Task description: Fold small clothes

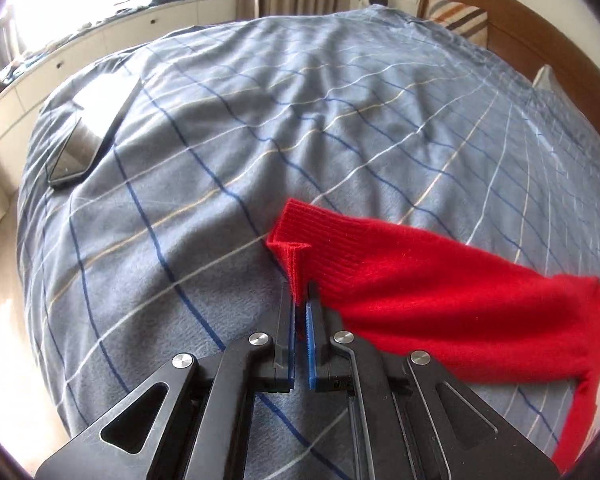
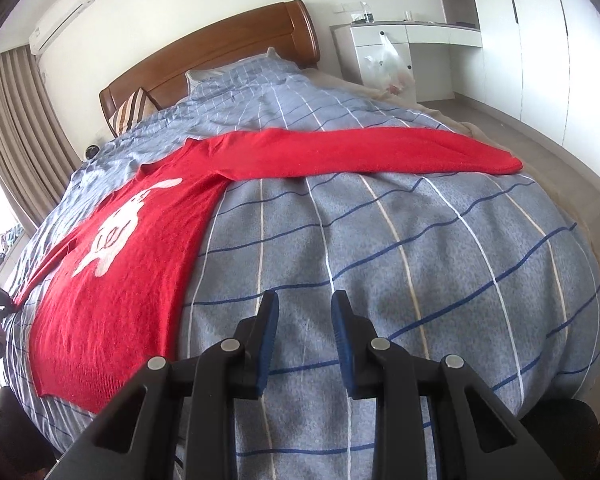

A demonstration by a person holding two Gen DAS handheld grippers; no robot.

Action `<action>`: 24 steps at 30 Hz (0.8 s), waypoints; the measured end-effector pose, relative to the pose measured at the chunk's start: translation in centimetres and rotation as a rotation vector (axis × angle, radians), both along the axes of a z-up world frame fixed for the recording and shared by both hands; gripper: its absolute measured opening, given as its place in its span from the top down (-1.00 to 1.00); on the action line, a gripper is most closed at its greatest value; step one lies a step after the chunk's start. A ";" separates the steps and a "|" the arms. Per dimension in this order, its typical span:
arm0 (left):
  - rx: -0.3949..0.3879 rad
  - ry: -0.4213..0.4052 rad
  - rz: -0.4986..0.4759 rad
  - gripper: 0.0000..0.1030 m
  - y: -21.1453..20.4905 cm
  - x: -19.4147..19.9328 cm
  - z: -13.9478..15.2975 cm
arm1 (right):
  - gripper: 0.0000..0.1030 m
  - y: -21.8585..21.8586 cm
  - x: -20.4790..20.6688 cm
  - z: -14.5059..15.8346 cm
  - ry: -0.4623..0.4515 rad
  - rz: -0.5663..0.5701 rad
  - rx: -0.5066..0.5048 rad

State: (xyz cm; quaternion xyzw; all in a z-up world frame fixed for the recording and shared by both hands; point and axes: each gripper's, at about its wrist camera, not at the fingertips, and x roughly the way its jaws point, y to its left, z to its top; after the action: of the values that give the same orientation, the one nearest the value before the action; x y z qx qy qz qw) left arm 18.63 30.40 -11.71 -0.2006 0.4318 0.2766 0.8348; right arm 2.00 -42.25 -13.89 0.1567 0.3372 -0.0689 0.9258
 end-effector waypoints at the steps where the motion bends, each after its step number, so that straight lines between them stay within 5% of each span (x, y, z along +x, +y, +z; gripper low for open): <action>1: 0.005 0.001 -0.001 0.95 -0.1 0.1 -0.3 | 0.46 -0.1 -0.1 -0.1 0.002 -0.003 0.002; 10: -0.054 -0.036 0.001 0.94 1.4 0.3 -1.4 | 0.46 -0.4 0.0 -0.5 0.012 -0.012 0.019; 21: 0.038 -0.033 -0.044 0.85 0.3 0.5 -1.6 | 0.46 0.7 -0.3 0.8 -0.002 -0.016 -0.060; 22: 0.063 -0.034 -0.063 0.81 -0.1 0.3 -1.2 | 0.37 1.1 -0.2 1.3 0.010 -0.019 -0.086; 23: 0.089 -0.039 -0.082 0.60 -0.7 -0.2 -0.6 | 0.05 1.5 -0.2 1.9 0.026 -0.029 -0.116; 24: 0.117 -0.053 -0.097 0.17 -1.4 -0.9 0.1 | -0.16 1.9 -0.2 2.5 0.035 -0.040 -0.137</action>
State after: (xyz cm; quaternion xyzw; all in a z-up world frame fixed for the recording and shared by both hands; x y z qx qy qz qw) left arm 17.74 29.03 -11.60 -0.1378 0.4019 0.2553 0.8685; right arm 1.82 -40.36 -11.34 0.0986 0.3447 -0.1131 0.9267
